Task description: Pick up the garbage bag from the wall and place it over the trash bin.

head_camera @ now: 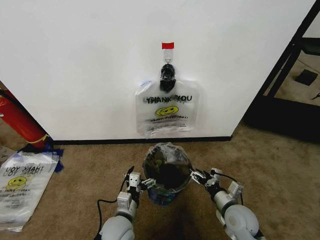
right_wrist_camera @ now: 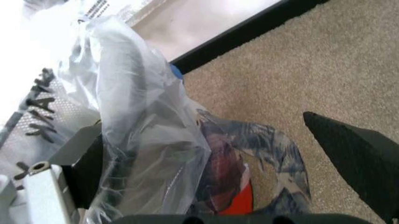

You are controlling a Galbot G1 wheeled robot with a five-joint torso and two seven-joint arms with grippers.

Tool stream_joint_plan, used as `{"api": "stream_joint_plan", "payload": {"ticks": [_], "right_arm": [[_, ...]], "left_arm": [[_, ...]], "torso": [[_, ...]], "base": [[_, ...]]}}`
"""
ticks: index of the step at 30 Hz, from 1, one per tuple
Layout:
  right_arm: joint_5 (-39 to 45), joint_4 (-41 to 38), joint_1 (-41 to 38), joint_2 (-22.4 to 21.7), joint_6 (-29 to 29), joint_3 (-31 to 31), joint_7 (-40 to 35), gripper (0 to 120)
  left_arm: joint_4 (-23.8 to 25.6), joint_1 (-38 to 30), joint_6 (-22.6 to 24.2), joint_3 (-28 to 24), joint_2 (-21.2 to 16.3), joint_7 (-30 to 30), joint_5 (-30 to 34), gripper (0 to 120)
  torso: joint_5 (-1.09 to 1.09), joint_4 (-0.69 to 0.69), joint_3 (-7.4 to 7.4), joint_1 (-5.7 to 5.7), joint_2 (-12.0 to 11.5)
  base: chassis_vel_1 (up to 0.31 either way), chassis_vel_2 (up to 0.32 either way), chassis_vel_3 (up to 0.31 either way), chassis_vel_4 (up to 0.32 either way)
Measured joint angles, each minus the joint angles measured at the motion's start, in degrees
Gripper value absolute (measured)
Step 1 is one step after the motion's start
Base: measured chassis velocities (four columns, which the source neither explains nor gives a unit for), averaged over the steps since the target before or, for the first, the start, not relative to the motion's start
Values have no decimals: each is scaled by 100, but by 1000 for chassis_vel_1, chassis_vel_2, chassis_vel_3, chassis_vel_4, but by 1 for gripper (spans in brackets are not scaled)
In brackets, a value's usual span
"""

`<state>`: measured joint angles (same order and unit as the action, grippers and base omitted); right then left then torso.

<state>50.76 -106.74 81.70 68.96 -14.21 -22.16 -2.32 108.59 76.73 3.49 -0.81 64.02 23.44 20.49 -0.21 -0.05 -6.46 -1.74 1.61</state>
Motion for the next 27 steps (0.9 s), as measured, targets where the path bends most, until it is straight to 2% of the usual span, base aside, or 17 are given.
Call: {"api": "stream_joint_plan", "payload": {"ticks": [10,27], "right_arm": [[155,11,-43,-201,119,-42,547,100],[863,119,-241,-289,-139,-257,1077,100]], "left_arm": [[37,52,6,-74,79,13,-139,100],[-14,99,11,-95,83,18,-199,100]], "torso": [[0,0,0,0,0],[0,0,0,0,0]], "base": [[0,0,0,0],[0,0,0,0]]}}
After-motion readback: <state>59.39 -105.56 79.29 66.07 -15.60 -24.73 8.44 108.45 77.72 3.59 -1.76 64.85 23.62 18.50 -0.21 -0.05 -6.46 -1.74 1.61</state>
